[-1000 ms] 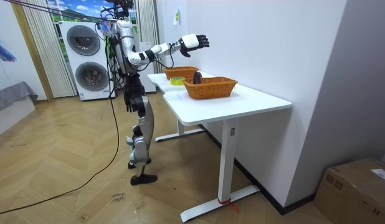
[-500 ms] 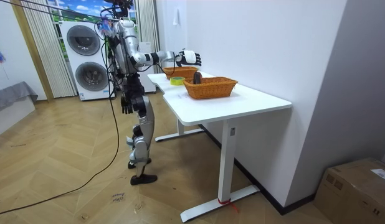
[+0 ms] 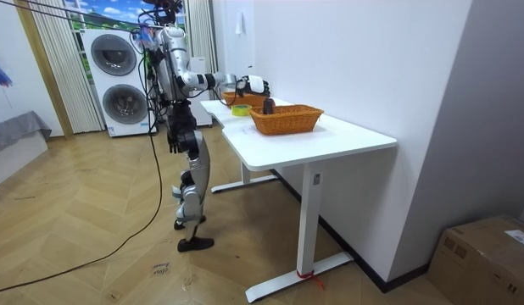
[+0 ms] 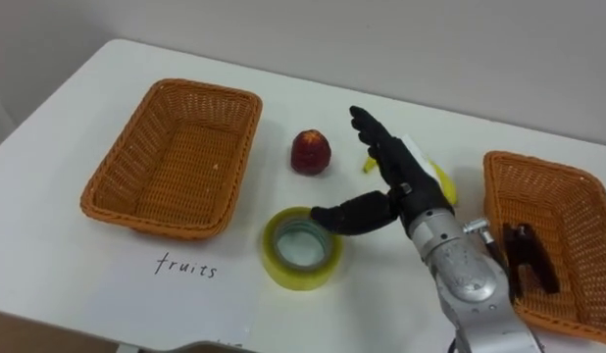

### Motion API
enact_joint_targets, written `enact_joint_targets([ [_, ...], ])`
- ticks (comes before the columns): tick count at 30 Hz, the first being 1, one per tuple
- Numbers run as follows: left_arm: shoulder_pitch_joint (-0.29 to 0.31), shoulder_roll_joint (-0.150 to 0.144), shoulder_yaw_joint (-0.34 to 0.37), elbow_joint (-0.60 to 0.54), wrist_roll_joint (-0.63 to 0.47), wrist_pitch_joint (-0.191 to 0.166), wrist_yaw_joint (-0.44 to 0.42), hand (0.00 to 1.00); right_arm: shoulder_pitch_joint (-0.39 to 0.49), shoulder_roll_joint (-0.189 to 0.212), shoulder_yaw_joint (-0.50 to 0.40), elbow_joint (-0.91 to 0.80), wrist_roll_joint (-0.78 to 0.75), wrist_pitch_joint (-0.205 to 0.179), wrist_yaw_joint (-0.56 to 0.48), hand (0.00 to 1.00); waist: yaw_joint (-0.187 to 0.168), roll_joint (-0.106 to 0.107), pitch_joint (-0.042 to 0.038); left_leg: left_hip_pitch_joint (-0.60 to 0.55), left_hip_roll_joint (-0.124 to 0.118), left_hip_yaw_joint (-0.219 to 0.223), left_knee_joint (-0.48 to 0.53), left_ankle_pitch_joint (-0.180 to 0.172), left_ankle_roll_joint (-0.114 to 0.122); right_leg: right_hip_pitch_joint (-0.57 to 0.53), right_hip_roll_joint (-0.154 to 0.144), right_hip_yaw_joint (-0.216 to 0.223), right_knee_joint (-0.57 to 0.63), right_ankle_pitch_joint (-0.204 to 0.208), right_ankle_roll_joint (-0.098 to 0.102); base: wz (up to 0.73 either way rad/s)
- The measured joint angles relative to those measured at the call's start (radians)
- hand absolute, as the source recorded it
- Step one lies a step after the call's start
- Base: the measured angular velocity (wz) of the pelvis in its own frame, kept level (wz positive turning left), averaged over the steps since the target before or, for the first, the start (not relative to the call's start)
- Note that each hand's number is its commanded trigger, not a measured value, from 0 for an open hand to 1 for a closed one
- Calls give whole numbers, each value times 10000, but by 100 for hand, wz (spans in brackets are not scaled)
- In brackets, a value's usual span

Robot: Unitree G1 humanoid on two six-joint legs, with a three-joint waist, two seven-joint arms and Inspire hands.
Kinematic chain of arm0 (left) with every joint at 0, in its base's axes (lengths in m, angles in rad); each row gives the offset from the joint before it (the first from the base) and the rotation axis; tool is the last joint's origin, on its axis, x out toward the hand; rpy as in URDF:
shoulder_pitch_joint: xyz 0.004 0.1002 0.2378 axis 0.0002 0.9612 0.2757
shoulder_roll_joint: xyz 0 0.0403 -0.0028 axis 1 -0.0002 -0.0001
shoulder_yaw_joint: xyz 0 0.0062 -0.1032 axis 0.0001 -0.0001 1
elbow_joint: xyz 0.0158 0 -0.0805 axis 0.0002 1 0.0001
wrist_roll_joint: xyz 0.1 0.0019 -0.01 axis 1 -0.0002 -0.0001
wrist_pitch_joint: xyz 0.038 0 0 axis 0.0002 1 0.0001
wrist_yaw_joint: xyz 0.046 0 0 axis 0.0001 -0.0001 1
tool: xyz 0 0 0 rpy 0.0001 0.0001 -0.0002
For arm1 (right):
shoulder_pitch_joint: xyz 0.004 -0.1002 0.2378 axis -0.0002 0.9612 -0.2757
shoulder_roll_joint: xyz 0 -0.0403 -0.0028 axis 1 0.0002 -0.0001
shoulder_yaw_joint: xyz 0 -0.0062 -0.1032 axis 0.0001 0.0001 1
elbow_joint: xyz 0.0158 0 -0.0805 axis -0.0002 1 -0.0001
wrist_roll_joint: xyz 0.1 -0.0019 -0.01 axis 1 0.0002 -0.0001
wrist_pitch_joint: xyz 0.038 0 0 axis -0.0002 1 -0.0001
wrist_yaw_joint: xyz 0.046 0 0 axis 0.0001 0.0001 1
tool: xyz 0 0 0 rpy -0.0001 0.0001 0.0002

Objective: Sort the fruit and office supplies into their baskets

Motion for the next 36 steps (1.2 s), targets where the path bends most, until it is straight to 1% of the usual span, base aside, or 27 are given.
enact_joint_targets([
  [1, -17, -2, -64, 0, 0, -30, 4, 0, 2, 67, 101, 1, -20, -1, -1, 0, -6, -18, -1, -6, 0, 1, 2, 0, 0, -3, 1, 3, -1, 1, 0, 0],
  [4, -52, -1, -87, -2, -2, -112, 4, 0, 92, 104, 299, 2, -29, -1, 41, 0, -6, -64, -19, -14, -4, -3, 4, -2, 2, -2, -3, 4, -2, 2, 2, 0],
  [9, -60, 0, -211, -3, -77, -117, 29, 0, 108, 118, 313, 9, -182, -1, 130, 0, -11, -45, -8, -17, -13, 1, 31, -3, 5, -1, -18, 1, -1, 3, 3, 0],
  [12, -82, -22, -284, 0, -78, -117, 30, 0, 107, 118, 309, 48, -519, -1, 140, 0, -5, 26, 28, -30, -12, -2, 100, -10, 11, 14, -21, 1, 2, 4, 1, 0],
  [13, -99, -35, -299, 2, -84, -117, 38, 0, 107, 118, 310, 48, -592, -1, 158, 0, -12, 78, 52, -46, -15, -1, 116, -11, 12, 9, -24, -1, 3, 6, -2, 0],
  [17, -97, -61, -420, 112, -87, -120, 263, 0, 109, 123, 310, 314, -807, -25, 308, 0, -11, 233, 47, -108, -19, -2, 155, -8, 12, -37, -29, 5, 12, 13, -14, 0],
  [21, -59, -76, -455, 135, -92, -119, 354, 0, 111, 128, 309, 452, -846, -24, 319, 0, -28, 281, 49, -158, -19, 2, 156, -4, 15, -93, -30, 5, 20, 15, -17, 0],
  [27, -14, -90, -454, 130, -103, -118, 378, 0, 110, 141, 305, 585, -1059, -53, 312, 0, -5, 261, 40, -115, -26, 4, 133, -2, 20, -60, -37, 9, 19, 15, -16, 0],
  [28, 9, -90, -453, 129, -107, -118, 378, 0, 110, 142, 303, 702, -1192, -58, 307, 0, -1, 236, 33, -112, -27, 3, 133, -1, 22, -57, -39, 7, 18, 15, -16, 0],
  [30, 18, -89, -447, 120, -108, -118, 378, 0, 110, 143, 305, 825, -1435, -58, 312, 0, 12, 175, 47, -113, -25, 7, 116, 1, 22, -70, -36, 22, 15, 14, -16, 0],
  [32, 45, -89, -448, 120, -108, -118, 377, 0, 112, 142, 303, 927, -1632, -58, 313, 0, 6, 95, 34, -111, -18, 11, 123, 1, 21, -65, -31, 20, 17, 15, -16, 0],
  [36, 30, -88, -422, 117, -227, -118, 368, 0, 109, 151, 304, 1028, -1634, -58, 312, 0, 24, 41, 46, -107, -26, 14, 137, -1, 22, -48, -39, 12, 16, 15, -16, 0],
])
